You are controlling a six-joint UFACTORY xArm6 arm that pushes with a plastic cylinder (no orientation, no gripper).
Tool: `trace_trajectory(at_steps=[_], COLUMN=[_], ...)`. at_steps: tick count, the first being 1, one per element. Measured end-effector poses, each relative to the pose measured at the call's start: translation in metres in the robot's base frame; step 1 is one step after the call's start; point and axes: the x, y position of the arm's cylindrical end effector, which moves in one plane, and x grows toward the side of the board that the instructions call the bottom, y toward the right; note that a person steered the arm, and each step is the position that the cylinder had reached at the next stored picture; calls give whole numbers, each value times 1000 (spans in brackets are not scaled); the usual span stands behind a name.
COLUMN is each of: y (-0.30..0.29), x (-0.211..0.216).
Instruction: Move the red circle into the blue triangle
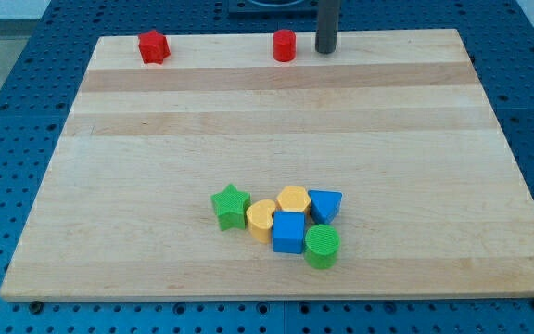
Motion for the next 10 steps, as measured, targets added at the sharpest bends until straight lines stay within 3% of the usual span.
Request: trace_trajectory(at_steps=[1, 3, 5, 10], y=[-2, -53, -64, -113], x=[-21, -21, -15, 66])
